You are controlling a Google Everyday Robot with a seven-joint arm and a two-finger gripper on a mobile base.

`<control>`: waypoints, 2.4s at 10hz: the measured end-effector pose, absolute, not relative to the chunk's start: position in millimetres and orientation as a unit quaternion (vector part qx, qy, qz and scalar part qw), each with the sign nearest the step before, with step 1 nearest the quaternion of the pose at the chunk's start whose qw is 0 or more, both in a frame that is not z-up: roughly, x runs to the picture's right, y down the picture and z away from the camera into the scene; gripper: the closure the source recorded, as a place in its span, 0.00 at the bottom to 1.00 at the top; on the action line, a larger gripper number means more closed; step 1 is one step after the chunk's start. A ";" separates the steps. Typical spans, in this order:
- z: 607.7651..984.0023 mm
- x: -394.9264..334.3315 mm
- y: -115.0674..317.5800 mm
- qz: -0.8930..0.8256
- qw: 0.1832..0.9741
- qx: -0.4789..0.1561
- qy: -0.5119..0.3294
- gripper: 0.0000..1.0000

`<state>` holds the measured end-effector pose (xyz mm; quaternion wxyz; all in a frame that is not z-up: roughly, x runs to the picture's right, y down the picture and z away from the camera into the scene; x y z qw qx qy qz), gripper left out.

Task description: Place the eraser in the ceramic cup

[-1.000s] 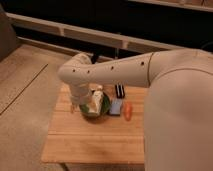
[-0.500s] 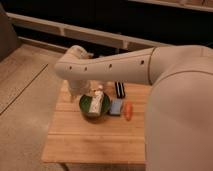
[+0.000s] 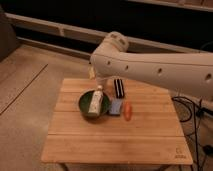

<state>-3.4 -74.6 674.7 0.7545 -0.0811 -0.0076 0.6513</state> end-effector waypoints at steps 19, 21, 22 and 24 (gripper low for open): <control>772.4 166.2 -77.0 0.685 0.727 -0.025 0.040 0.35; 790.4 162.9 -94.5 0.697 0.717 -0.023 0.007 0.35; 803.1 155.4 -103.1 0.693 0.721 -0.026 -0.011 0.35; 834.8 147.7 -113.0 0.682 0.730 -0.037 -0.036 0.35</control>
